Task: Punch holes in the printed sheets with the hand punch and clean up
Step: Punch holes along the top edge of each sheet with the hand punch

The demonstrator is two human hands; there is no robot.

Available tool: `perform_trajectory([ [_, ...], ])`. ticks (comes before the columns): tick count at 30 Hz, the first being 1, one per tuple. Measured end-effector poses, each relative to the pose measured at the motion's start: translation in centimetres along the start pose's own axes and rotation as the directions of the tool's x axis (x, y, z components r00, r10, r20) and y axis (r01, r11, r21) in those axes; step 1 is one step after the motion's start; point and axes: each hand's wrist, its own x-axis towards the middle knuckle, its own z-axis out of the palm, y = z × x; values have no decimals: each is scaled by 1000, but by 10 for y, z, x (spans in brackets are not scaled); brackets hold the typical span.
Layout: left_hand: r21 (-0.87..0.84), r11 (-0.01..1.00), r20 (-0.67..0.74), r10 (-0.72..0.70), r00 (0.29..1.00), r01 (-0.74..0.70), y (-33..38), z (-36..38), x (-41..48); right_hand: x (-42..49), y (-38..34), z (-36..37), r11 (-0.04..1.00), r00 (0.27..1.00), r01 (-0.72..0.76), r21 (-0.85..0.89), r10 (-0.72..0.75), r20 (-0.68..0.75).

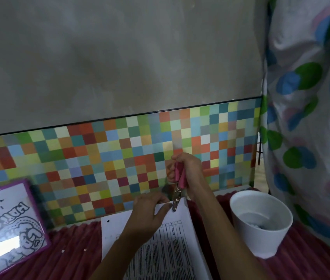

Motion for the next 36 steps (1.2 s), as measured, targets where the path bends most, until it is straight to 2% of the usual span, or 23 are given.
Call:
perform_trajectory([
  [3,43,998,-9,35,999,-35,0,2,-2,0,-4,0,999,999,-28,-44,26,-39],
  [5,42,999,-29,34,999,-32,-1,1,-3,-1,-10,-1,996,998,5,-91,-11,-62],
  [8,46,999,-62,22,998,-19,-2,-4,-4,-9,-26,-1,978,988,152,-144,-154,-4],
  [10,34,999,-84,23,996,-20,0,-9,-4,-20,-41,1,919,966,257,-300,-240,94],
  [12,35,999,-113,45,993,-41,5,-16,-5,-27,-52,0,798,951,297,-524,-200,234],
  [14,57,997,-144,67,987,-59,11,-23,-4,-29,-54,-1,627,946,257,-735,-8,324],
  [16,93,993,-176,92,980,-77,19,-33,-2,-30,-48,0,438,941,181,-881,182,284],
  [18,91,993,-194,93,977,-76,29,-46,0,-31,-41,2,314,938,156,-937,252,240],
  [20,92,993,-199,86,976,-69,36,-58,-1,-34,-36,4,337,947,132,-932,236,219],
  [22,187,982,-258,53,965,-3,39,-69,-7,-39,-37,10,383,956,128,-915,199,217],
  [23,237,967,-341,-5,940,91,39,-75,-14,-42,-39,13,392,958,132,-911,187,219],
  [24,212,947,-448,-124,885,240,34,-80,-24,-46,-42,15,395,960,140,-908,170,222],
  [25,85,915,-539,-291,790,395,30,-85,-37,-51,-46,18,402,962,143,-905,157,222],
  [26,-135,861,-558,-474,680,490,26,-90,-53,-54,-50,20,415,969,135,-900,133,207],
  [27,-405,777,-493,-629,601,481,23,-94,-70,-55,-54,22,441,974,126,-889,114,195],
  [28,-624,661,-382,-723,576,416,22,-94,-86,-56,-58,24,466,981,112,-878,91,174],
  [29,-742,552,-271,-766,583,379,22,-90,-102,-58,-62,27,490,986,99,-866,71,153],
  [30,-760,507,-194,-775,602,408,26,-86,-117,-59,-66,30,509,990,77,-857,59,124],
  [32,-699,531,-157,-768,621,479,34,-81,-134,-62,-72,38,525,996,38,-850,52,77],
  [36,-746,560,-132,-654,745,360,49,-106,-138,-72,-90,57,618,992,-45,-785,123,41],
])
